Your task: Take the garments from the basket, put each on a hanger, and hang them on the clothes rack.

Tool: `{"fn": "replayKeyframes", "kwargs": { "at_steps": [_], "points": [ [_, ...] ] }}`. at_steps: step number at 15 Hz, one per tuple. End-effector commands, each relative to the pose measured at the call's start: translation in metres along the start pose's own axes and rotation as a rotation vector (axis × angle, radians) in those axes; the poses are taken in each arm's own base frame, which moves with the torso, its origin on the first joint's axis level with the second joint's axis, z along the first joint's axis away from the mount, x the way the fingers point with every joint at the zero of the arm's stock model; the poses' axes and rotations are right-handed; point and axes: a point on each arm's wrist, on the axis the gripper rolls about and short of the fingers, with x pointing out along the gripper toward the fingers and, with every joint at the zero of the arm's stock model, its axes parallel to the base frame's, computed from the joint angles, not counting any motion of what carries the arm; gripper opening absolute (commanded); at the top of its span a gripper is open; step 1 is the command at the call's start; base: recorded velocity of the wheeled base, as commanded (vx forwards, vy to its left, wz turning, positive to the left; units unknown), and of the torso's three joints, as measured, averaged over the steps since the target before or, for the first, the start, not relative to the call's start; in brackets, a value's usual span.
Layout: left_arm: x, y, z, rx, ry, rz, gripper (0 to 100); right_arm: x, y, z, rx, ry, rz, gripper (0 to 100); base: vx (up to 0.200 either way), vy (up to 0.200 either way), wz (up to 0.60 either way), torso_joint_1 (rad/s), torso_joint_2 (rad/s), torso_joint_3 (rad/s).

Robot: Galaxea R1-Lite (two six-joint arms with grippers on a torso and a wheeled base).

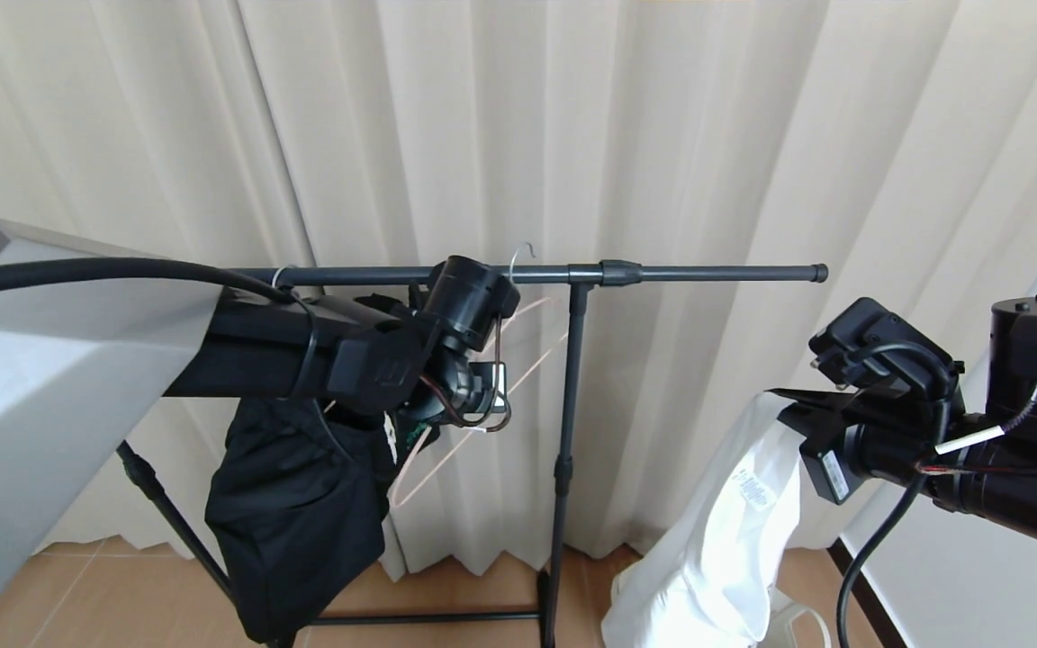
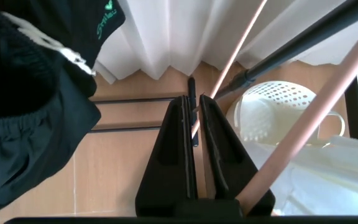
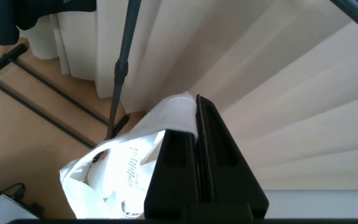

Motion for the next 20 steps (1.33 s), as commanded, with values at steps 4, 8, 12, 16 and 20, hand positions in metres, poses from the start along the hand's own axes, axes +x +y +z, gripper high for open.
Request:
{"fn": "replayKeyframes", "kwargs": {
  "at_steps": [4,8,12,16,20],
  "points": [
    [-0.046,0.027,-0.019,0.003,-0.005,-0.007,0,0.001,0.007,0.003,-0.009,-0.011,0.025,0,0.0,0.0,0.0,0.0,0.0,0.0],
    [-0.086,0.057,-0.059,0.058,-0.019,-0.027,0,-0.004,0.015,0.006,-0.01,-0.045,0.058,0,0.0,0.0,0.0,0.0,0.0,0.0],
    [-0.126,0.095,-0.099,0.164,-0.081,-0.063,0,-0.003,0.024,0.012,-0.019,-0.126,0.057,0,0.0,0.0,0.0,0.0,0.0,0.0],
    [-0.137,0.116,-0.135,0.293,-0.086,-0.182,0,0.019,0.023,0.018,0.01,-0.089,-0.033,0,0.0,0.0,0.0,0.0,0.0,0.0],
    [-0.139,0.115,-0.14,0.349,-0.078,-0.321,0,0.035,0.022,0.019,0.036,-0.069,-0.136,0,0.0,0.0,0.0,0.0,0.0,0.0]
  ]
}}
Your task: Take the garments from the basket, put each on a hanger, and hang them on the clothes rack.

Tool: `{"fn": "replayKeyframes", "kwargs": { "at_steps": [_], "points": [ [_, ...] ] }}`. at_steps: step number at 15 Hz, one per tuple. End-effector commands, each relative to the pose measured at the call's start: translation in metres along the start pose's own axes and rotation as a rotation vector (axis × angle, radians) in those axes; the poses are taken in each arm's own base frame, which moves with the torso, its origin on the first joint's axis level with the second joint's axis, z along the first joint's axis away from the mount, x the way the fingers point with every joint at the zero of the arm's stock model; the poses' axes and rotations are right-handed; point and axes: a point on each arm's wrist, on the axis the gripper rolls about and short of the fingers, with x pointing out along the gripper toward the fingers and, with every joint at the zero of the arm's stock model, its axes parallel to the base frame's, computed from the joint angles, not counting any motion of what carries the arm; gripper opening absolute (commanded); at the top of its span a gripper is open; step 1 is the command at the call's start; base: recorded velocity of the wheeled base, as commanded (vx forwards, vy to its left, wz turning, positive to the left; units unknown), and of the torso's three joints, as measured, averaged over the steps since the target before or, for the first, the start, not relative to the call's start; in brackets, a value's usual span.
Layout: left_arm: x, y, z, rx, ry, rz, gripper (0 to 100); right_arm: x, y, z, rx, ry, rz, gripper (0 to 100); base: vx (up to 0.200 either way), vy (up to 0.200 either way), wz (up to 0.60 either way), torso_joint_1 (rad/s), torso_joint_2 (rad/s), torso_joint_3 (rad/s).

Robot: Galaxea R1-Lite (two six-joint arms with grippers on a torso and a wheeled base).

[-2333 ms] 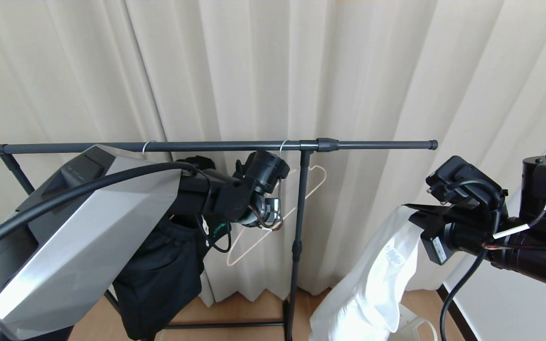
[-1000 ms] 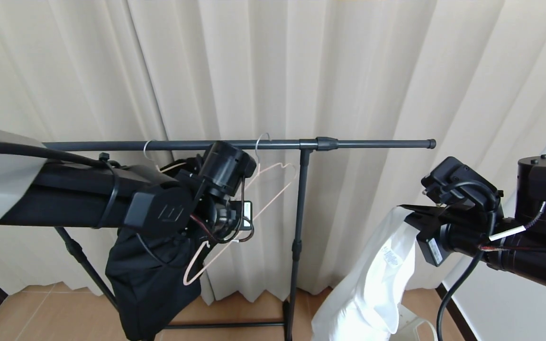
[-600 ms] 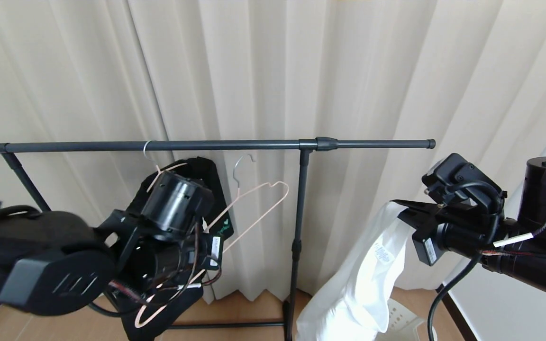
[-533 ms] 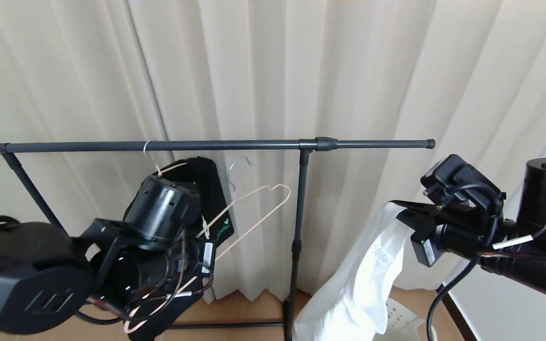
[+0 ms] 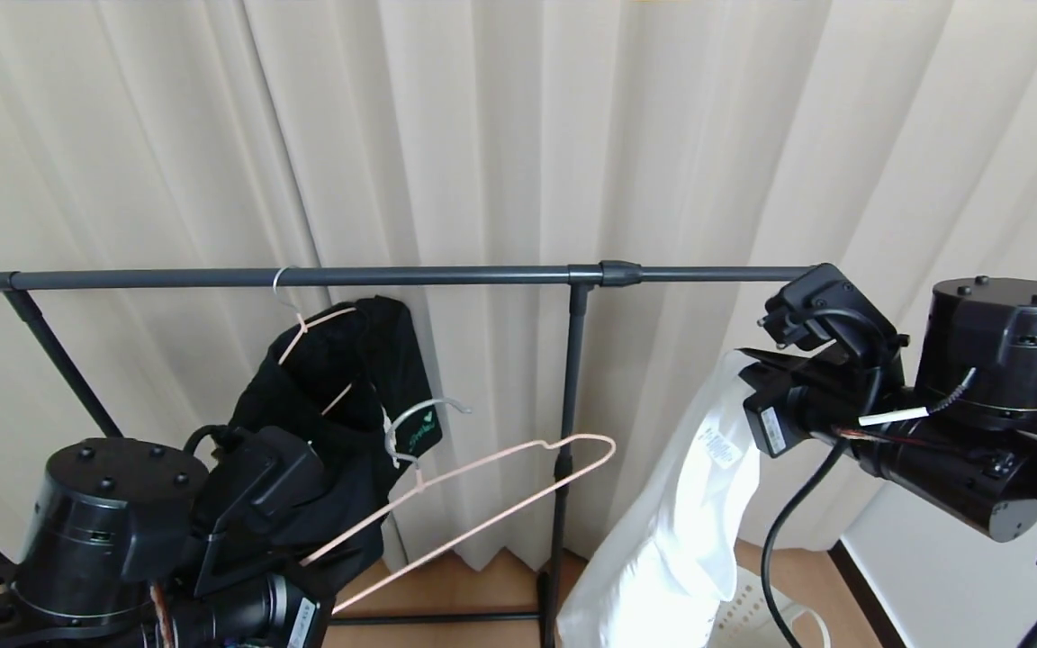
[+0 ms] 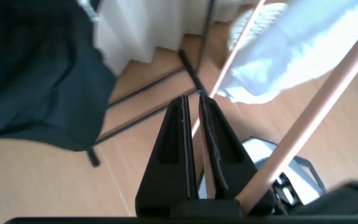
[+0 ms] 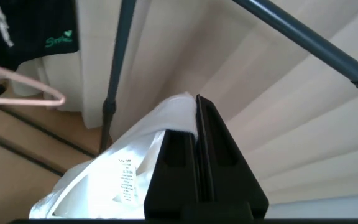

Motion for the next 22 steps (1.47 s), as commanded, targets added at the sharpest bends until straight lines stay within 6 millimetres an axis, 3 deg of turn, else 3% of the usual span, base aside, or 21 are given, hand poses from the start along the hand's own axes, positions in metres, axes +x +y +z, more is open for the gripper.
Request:
{"fn": "replayKeyframes", "kwargs": {
  "at_steps": [1,6,12,19,22],
  "points": [
    [-0.003,-0.001,0.0,0.02,-0.011,-0.073,0,0.018,0.002,-0.004,0.002,0.027,-0.051,0,0.0,0.0,0.0,0.0,0.0,0.0],
    [0.005,-0.006,0.012,0.023,-0.037,-0.179,0,0.022,0.0,-0.003,0.018,0.002,-0.071,0,0.0,0.0,0.0,0.0,0.0,0.0],
    [0.042,-0.024,0.038,-0.029,-0.064,-0.214,0,0.026,0.002,-0.006,0.017,0.014,-0.065,0,0.0,0.0,0.0,0.0,0.0,0.0],
    [0.081,-0.034,0.06,-0.11,-0.071,-0.137,0,0.024,0.006,-0.005,0.033,0.01,-0.053,0,0.0,0.0,0.0,0.0,0.0,0.0],
    [0.084,-0.036,0.064,-0.113,-0.079,-0.134,0,0.018,0.015,-0.002,0.031,-0.006,-0.018,0,0.0,0.0,0.0,0.0,0.0,0.0]
  ]
}}
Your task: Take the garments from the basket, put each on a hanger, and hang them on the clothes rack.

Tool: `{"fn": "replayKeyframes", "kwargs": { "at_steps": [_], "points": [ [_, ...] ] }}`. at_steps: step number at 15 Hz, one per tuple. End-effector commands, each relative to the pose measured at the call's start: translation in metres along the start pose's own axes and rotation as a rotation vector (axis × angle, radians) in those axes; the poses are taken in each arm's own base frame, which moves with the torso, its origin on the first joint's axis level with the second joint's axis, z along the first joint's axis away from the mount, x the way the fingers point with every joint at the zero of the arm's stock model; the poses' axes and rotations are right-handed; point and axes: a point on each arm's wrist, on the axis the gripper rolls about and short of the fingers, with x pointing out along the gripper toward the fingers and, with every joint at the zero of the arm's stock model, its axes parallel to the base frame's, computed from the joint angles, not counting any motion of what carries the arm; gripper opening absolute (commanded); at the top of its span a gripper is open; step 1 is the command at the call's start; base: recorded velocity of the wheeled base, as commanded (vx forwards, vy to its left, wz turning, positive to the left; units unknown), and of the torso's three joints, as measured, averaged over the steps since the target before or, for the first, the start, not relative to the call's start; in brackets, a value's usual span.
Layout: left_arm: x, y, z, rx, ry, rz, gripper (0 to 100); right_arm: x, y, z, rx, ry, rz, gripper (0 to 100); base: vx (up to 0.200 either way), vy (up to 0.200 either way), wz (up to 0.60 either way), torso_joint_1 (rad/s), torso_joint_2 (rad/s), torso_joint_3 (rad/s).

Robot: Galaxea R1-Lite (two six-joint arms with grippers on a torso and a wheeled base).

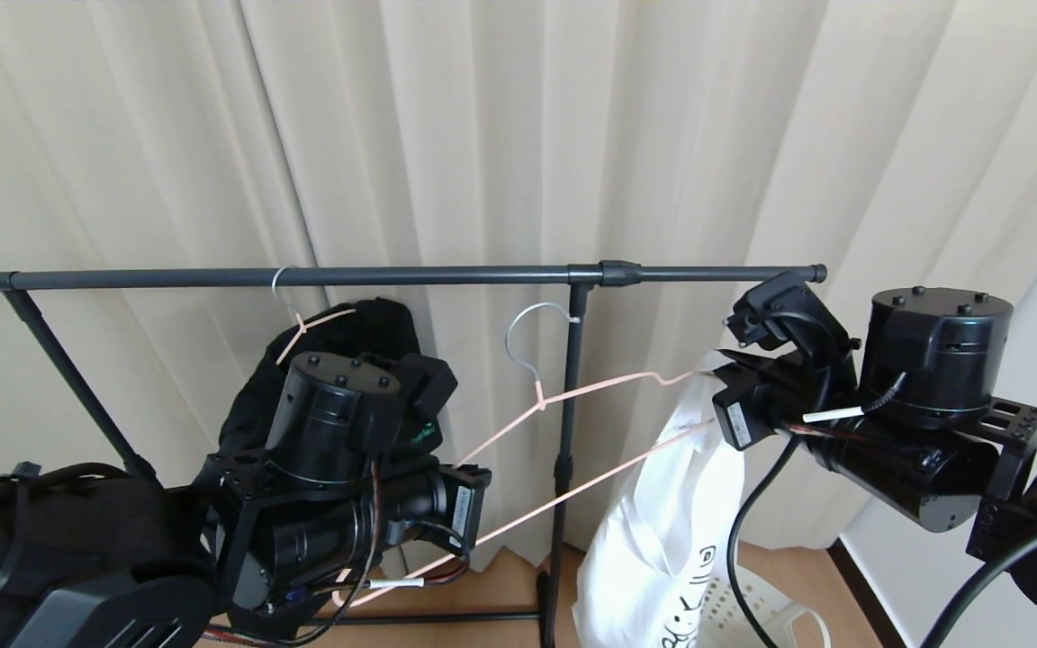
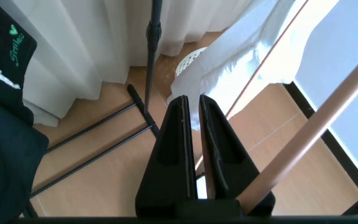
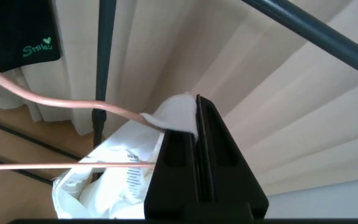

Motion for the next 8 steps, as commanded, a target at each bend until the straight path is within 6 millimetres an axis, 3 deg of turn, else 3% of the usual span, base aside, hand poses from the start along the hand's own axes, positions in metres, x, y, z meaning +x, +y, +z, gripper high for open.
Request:
{"fn": "replayKeyframes", "kwargs": {
  "at_steps": [1,8],
  "points": [
    [0.006,0.0,-0.001,-0.001,0.01,0.009,0,-0.005,0.007,0.003,0.0,-0.013,0.027,0,0.0,0.0,0.0,0.0,0.0,0.0],
    [0.005,-0.006,-0.001,0.01,0.003,-0.003,0,-0.022,0.04,0.009,0.003,-0.046,0.135,0,0.0,0.0,0.0,0.0,0.0,0.0]
  ]
}}
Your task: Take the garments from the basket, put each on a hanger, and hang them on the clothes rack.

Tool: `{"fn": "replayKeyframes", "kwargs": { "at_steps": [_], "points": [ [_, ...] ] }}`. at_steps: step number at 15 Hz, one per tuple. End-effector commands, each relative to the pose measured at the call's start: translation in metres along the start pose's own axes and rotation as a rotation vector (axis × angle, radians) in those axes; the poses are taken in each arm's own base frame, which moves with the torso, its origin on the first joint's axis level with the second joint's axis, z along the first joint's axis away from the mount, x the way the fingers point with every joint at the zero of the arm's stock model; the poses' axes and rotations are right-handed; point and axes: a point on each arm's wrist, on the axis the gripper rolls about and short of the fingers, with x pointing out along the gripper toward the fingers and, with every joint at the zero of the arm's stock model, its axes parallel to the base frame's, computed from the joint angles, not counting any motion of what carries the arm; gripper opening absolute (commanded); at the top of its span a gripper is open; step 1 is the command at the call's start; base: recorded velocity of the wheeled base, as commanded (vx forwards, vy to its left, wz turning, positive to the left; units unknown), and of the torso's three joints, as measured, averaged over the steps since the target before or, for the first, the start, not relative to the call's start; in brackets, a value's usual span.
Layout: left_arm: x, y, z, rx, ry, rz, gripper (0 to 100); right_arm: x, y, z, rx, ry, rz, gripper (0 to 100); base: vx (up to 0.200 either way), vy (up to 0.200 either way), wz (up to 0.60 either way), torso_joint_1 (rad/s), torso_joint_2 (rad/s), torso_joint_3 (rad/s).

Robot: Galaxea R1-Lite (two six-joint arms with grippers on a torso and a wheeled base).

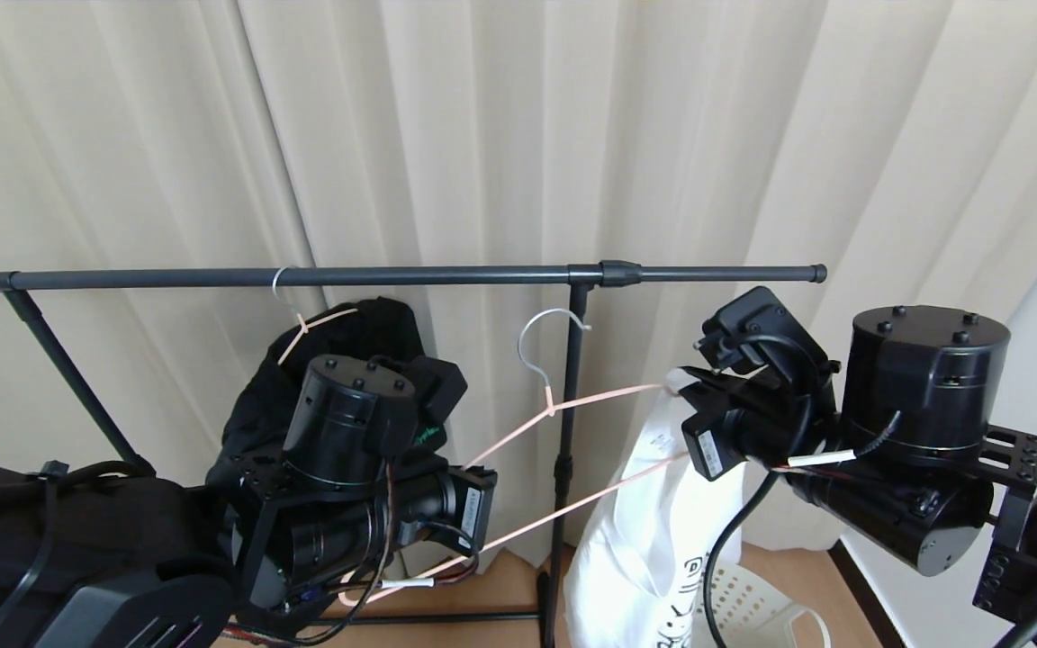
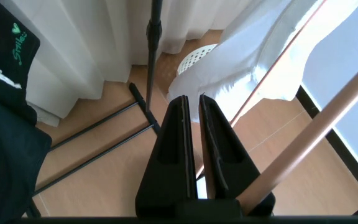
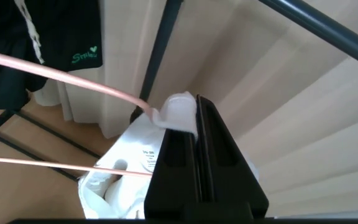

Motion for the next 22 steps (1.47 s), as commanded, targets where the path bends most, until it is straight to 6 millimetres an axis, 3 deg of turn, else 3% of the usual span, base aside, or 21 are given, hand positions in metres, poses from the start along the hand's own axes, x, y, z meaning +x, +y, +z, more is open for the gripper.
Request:
{"fn": "replayKeyframes", "kwargs": {
  "at_steps": [1,16,22],
  "points": [
    [0.0,-0.002,0.0,0.002,-0.005,-0.006,0,-0.005,0.012,0.004,0.016,-0.016,0.04,0,0.0,0.0,0.0,0.0,0.0,0.0],
    [0.0,-0.006,-0.001,0.01,-0.002,-0.018,0,-0.04,0.07,0.031,0.149,-0.115,0.244,0,0.0,0.0,0.0,0.0,0.0,0.0],
    [-0.002,-0.005,-0.002,0.008,-0.003,-0.016,0,-0.04,0.068,0.036,0.167,-0.131,0.21,0,0.0,0.0,0.0,0.0,0.0,0.0]
  ]
}}
